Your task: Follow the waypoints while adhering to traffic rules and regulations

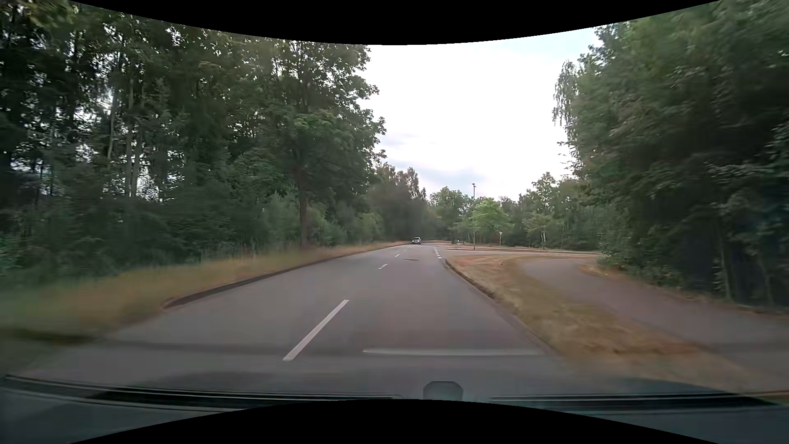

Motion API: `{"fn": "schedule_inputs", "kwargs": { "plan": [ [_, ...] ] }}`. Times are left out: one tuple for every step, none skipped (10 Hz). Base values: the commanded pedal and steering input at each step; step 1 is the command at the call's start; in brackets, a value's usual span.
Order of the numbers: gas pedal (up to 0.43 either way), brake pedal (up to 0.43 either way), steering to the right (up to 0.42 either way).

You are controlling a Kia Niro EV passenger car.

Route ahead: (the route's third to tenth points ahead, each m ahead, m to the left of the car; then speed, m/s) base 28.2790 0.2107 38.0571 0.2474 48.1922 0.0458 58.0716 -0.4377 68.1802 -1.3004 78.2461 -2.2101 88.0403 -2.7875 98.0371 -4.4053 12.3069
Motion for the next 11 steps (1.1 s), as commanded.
{"fn": "schedule_inputs", "kwargs": {
  "plan": [
    [0.150,0.000,-0.001],
    [0.150,0.000,-0.001],
    [0.150,0.000,0.000],
    [0.150,0.000,0.000],
    [0.150,0.000,0.002],
    [0.150,0.000,0.003],
    [0.150,0.000,0.003],
    [0.150,0.000,0.003],
    [0.150,0.000,0.003],
    [0.150,0.000,0.004],
    [0.150,0.000,0.004]
  ]
}}
